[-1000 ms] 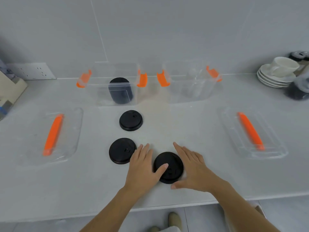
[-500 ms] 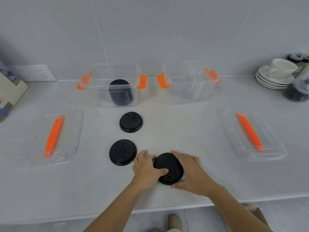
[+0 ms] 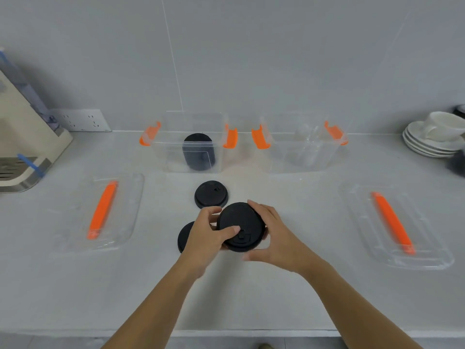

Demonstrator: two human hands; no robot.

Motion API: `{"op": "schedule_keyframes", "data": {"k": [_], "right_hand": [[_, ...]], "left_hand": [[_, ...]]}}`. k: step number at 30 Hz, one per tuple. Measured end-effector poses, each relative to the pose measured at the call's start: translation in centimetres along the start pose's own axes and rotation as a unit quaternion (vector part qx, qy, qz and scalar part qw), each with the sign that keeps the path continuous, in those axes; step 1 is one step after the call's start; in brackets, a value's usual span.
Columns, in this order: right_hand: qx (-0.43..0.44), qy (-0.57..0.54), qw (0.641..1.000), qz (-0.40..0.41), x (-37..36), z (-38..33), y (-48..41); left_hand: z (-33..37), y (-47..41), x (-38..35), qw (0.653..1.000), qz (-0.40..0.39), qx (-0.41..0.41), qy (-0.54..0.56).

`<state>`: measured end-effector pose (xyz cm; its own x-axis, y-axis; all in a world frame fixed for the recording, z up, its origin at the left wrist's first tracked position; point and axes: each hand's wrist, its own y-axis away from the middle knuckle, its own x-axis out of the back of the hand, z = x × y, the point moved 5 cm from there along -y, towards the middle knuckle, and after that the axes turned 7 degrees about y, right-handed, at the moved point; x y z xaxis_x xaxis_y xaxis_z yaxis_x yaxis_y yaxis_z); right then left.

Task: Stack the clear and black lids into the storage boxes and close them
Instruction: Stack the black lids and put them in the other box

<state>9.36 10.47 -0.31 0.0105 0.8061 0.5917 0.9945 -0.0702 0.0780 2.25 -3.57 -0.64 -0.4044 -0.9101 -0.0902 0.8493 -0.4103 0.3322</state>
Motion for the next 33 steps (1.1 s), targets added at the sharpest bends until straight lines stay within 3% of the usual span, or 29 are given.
{"op": "schedule_keyframes", "data": {"k": [6,16,33], "right_hand": [[0.005,-0.055,0.998,0.027,-1.5,-2.6,-2.9],[0.014,-0.023,0.999,-0.029,-6.3,-2.7,-5.3],[-0.023,-0.008,0.995,-0.102,-9.2,-0.6,-6.0]], "left_hand": [[2.0,-0.1,3.2,0.998,0.062,-0.021,0.005],[0.3,0.2,6.9,0.992,0.108,0.002,-0.06],[-2.8,-0.1,7.8,0.985,0.152,0.063,-0.05]]}}
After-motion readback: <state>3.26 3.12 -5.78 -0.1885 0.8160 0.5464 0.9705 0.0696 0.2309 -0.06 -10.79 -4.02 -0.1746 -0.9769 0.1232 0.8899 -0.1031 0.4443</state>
